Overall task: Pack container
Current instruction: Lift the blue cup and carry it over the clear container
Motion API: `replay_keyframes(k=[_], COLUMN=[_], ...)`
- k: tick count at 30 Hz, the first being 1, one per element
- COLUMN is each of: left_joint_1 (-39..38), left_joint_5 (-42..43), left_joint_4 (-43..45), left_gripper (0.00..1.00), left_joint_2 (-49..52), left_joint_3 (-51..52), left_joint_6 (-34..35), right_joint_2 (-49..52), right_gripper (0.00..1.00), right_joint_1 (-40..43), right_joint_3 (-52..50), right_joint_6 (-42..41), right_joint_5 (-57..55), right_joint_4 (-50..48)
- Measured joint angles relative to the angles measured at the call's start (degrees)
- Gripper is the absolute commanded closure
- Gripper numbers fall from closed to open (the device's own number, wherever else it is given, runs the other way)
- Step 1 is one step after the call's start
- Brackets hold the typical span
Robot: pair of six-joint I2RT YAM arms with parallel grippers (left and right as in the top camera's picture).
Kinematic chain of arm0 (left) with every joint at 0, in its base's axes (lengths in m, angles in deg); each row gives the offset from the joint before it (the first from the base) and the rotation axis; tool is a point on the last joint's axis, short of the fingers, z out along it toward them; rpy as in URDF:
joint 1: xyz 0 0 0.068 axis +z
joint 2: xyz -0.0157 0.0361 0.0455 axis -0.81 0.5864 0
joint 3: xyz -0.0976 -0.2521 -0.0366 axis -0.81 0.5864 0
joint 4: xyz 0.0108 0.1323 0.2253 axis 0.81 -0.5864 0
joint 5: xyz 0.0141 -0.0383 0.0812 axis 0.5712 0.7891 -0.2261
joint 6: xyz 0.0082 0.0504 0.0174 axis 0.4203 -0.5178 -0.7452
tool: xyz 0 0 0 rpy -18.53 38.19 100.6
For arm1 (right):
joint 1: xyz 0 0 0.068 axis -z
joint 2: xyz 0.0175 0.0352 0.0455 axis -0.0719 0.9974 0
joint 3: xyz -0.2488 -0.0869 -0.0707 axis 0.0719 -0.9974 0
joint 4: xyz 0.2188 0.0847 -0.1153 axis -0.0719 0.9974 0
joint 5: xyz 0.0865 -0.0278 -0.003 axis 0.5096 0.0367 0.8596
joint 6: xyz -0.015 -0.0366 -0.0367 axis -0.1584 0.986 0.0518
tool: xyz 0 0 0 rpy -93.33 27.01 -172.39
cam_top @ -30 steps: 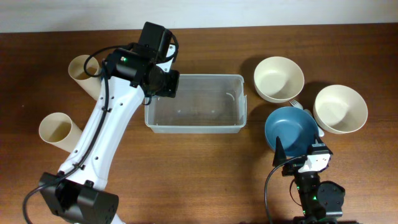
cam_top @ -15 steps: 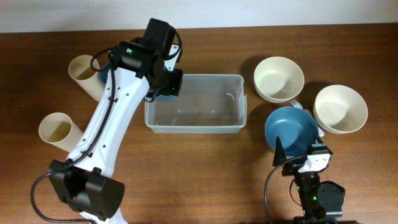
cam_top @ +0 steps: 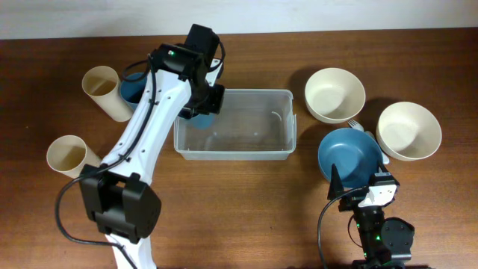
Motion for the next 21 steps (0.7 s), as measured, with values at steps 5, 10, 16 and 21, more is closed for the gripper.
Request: replay_keyframes(k=[5,10,16,21], left_joint_1=[0.1,0.7,1.6,1.7], left_joint_5=[0.0,0.0,0.0,-0.2], left_joint_4=[0.3,0.4,-0.1,-1.8], left_gripper=[0.99,0.98,0.98,0.98], left_joint_2=[1.4,1.5,2.2,2.2], left_joint_3=[-3.9,-4.7,-4.7,-4.7], left_joint_6=[0.0,0.0,0.0,0.0], right_joint_2=[0.0,0.0,0.0,0.0], right_gripper=[0.01,0.01,0.01,0.01], right_joint_1=[0.0,0.0,0.0,0.0], right_joint_3=[0.0,0.0,0.0,0.0], right_joint_6=[0.0,0.0,0.0,0.0], right_joint_5=[0.0,0.0,0.0,0.0], right_joint_4=[0.0,0.0,0.0,0.0])
